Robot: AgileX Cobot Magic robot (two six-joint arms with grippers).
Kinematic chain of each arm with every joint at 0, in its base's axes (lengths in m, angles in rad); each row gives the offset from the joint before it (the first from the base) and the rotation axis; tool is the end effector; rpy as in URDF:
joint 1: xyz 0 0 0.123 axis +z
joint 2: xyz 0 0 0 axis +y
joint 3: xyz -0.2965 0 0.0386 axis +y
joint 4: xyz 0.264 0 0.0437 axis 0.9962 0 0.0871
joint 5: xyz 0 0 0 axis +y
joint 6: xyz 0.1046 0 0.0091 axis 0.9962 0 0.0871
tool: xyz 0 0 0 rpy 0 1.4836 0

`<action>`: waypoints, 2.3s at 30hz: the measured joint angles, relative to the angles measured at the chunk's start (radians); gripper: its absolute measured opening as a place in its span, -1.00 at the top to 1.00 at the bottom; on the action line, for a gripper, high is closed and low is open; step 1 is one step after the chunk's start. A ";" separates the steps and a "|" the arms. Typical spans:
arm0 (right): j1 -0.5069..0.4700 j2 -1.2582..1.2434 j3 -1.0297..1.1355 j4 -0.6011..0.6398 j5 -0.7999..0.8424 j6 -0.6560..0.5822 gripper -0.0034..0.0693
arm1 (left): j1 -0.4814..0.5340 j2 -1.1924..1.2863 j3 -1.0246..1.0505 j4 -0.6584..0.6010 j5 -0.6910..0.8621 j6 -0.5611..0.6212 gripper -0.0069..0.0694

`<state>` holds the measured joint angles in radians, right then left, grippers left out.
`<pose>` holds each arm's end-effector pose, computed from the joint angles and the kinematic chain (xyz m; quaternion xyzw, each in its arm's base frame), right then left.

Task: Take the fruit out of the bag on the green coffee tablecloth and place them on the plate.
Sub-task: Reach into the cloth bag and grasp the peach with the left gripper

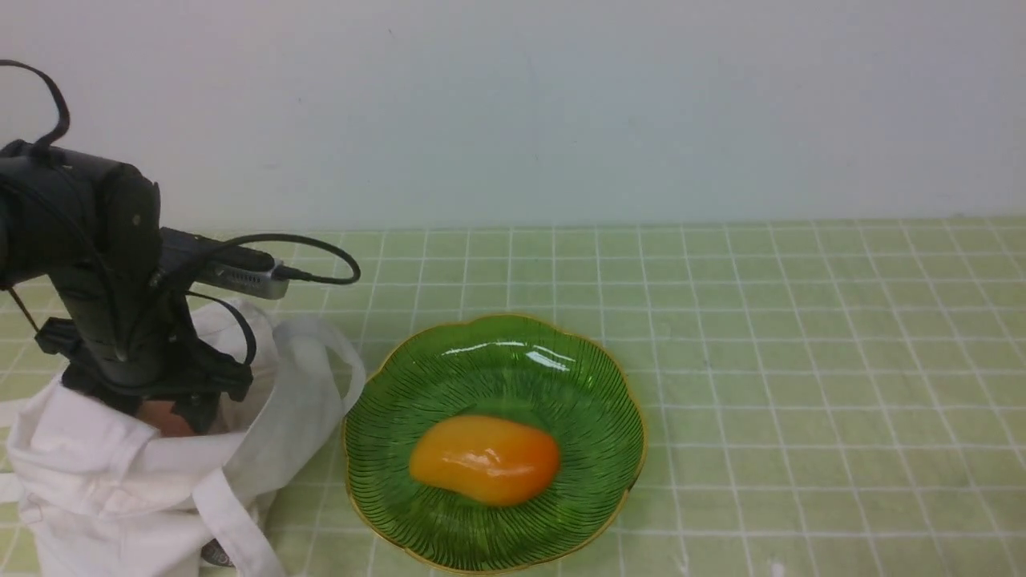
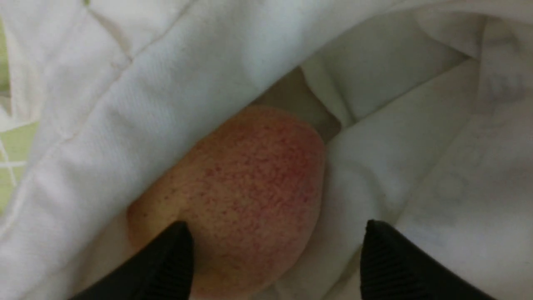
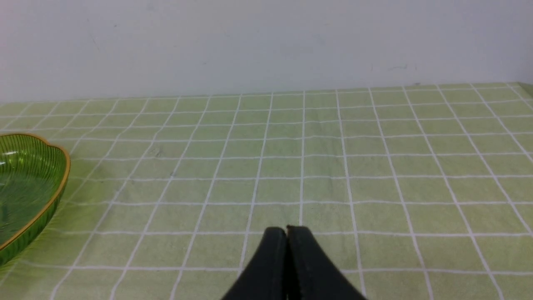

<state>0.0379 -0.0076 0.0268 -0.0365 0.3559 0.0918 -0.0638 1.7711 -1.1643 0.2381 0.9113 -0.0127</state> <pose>0.0687 0.0013 0.1681 0.0117 0.8011 0.0235 0.5980 0.3549 -0.0031 0.1893 0.0913 0.9885 0.0960 0.0731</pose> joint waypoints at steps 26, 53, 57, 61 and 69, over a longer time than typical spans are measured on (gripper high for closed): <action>0.000 0.000 0.000 0.000 0.000 0.000 0.95 | 0.000 0.045 -0.011 0.113 -0.007 -0.001 -0.86; 0.000 0.000 0.000 0.000 0.000 0.000 0.95 | -0.001 0.153 -0.015 0.350 -0.128 -0.190 -0.92; 0.000 0.000 0.000 0.000 0.000 0.000 0.95 | -0.003 0.163 -0.020 0.362 -0.135 -0.192 -0.85; 0.000 0.000 0.000 0.000 0.000 0.000 0.95 | -0.003 0.164 -0.021 0.364 -0.135 -0.194 -0.81; 0.000 0.000 0.000 0.000 0.000 0.000 0.95 | -0.006 0.164 -0.023 0.366 -0.112 -0.201 -0.81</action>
<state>0.0379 -0.0076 0.0268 -0.0365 0.3559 0.0918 -0.0702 1.9352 -1.1872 0.6041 0.7990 -0.2135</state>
